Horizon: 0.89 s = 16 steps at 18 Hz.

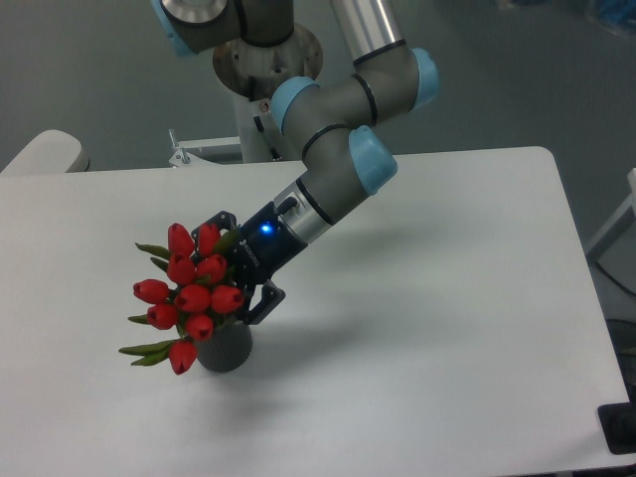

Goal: Pick up the flowers from the vase
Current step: 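Lower the gripper around the tulip stems at the vase rim, then close the gripper on the tulip stems and tilt the bunch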

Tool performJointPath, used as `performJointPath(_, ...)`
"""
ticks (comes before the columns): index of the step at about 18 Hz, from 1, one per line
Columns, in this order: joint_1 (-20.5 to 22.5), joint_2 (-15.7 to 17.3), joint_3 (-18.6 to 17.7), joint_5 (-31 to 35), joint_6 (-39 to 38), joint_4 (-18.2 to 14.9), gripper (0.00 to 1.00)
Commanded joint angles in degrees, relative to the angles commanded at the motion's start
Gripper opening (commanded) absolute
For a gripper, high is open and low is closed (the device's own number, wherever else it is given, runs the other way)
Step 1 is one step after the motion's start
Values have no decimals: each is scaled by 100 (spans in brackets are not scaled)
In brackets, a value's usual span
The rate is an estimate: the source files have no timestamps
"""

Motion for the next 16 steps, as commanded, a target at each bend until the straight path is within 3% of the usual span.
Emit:
performJointPath(2, 18, -9, 0, -27, 0, 0, 70)
performJointPath(8, 27, -18, 17, -44, 0, 9, 47)
performJointPath(11, 44, -18, 61, -44, 0, 9, 40)
performJointPath(16, 70, 9, 79, -158, -9, 0, 39)
